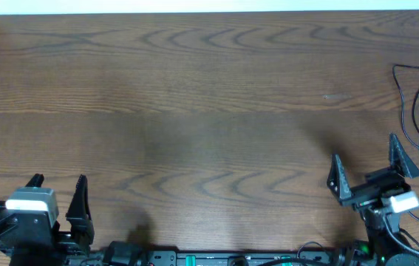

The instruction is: Untangle cables

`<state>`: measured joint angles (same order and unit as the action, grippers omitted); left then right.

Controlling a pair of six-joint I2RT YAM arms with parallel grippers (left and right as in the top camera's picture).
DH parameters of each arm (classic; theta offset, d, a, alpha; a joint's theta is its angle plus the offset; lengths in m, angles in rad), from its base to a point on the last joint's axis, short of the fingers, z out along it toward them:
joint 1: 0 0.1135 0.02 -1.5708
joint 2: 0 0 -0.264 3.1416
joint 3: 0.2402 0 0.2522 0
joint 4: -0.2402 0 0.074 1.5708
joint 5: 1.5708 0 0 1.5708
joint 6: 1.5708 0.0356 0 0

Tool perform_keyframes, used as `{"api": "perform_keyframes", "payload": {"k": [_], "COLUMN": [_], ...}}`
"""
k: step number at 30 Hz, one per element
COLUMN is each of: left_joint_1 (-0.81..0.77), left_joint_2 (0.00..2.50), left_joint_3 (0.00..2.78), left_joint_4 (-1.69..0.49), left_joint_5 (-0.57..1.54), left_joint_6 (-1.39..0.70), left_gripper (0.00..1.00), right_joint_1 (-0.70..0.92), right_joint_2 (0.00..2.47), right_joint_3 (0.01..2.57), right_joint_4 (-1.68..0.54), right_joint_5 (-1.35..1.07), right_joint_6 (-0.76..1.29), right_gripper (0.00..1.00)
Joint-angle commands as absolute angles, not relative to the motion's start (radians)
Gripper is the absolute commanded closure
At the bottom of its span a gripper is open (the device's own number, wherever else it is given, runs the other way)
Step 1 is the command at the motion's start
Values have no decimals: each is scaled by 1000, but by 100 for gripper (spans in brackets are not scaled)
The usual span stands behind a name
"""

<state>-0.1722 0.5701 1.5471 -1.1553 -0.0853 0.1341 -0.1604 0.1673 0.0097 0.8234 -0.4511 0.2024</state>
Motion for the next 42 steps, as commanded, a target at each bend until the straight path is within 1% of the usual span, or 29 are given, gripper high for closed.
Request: {"api": "perform_keyframes", "payload": {"k": [1,5,16,24,32,42], "left_joint_1": [-176,-176,-176,-176,-176,-176], "left_joint_2": [564,564,564,564,564,564], "left_joint_3": [1556,1556,1556,1556,1556,1556], "left_joint_4": [-1154,-1155,-1155,-1168,-1169,-1173], "left_joint_5": [-98,-98,-98,-98,-98,-98], "left_joint_6": [133,133,133,133,133,133], "left_gripper": [41,41,41,41,41,41], "right_joint_1": [-156,-156,-156,-156,-156,-156], "right_joint_2": [162,162,162,162,162,162], "right_joint_3": [5,5,5,6,6,6], "right_joint_4": [784,630,245,60,-61,-59], "right_joint_5": [-373,-261,-185,-186,-194,-207], "right_joint_6": [220,259,265,270,282,284], "right_gripper": [1,1,1,1,1,1]}}
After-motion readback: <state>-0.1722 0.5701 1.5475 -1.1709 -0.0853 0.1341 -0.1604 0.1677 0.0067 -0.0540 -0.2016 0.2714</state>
